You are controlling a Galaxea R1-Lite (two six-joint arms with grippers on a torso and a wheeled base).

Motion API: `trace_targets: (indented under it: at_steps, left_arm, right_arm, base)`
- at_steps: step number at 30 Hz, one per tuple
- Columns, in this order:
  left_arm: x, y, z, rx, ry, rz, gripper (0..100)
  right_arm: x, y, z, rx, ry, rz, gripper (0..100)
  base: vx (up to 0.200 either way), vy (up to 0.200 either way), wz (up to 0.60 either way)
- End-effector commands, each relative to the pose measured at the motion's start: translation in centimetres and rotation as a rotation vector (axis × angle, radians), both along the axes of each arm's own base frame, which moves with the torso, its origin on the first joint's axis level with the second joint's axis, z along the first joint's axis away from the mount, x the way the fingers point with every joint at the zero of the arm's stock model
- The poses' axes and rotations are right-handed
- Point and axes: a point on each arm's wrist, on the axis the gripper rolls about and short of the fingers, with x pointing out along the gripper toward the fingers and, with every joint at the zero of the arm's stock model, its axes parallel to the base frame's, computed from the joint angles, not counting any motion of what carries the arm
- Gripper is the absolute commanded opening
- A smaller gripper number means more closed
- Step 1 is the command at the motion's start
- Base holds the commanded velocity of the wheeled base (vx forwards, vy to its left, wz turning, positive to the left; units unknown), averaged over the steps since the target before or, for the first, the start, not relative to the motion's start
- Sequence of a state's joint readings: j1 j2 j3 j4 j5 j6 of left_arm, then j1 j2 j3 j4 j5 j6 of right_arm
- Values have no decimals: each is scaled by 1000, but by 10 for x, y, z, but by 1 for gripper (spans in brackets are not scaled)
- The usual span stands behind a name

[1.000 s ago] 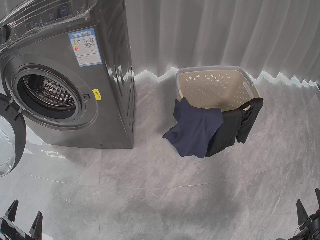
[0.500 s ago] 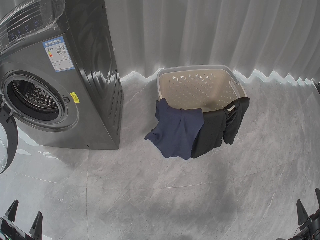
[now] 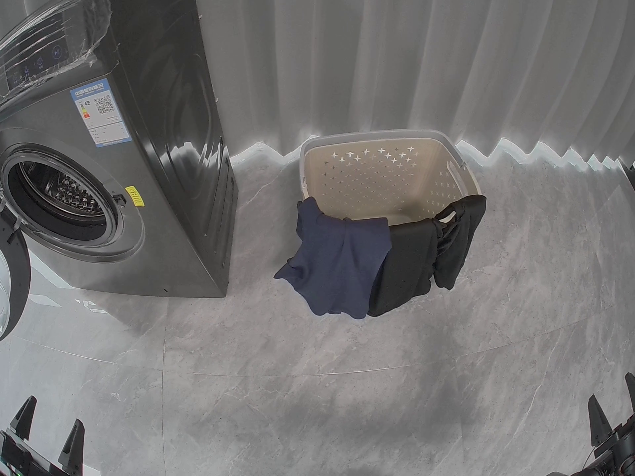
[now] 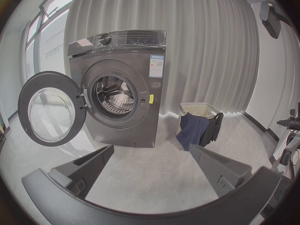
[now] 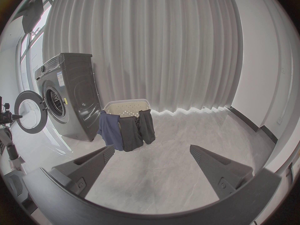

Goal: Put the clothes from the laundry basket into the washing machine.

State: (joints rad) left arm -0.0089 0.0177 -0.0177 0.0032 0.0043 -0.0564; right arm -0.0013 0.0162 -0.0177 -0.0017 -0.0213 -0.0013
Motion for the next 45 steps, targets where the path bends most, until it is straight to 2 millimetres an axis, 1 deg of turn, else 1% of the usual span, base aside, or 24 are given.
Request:
trace_targets:
  at_steps: [1, 11, 23, 29, 41, 45]
  left_arm:
    - [0, 0, -5, 0, 3, 0, 100]
    - [0, 0, -5, 0, 3, 0, 100]
    - [0, 0, -5, 0, 3, 0, 100]
    - [0, 0, -5, 0, 3, 0, 100]
    - [0, 0, -5, -2, 3, 0, 100]
    - [0, 0, -5, -2, 3, 2, 100]
  right_arm:
    - [1, 0, -5, 0, 11, 0, 100]
    - [1, 0, -5, 0, 11, 0, 100]
    - [1, 0, -5, 0, 11, 0, 100]
    - [1, 0, -5, 0, 11, 0, 100]
    - [1, 0, -5, 0, 11, 0, 100]
    - [1, 0, -5, 0, 11, 0, 100]
  base:
    - [0, -200, 0]
    - [0, -20, 0]
    - [200, 0, 0]
    - [0, 0, 0]
    - [0, -200, 0]
    - [0, 0, 0]
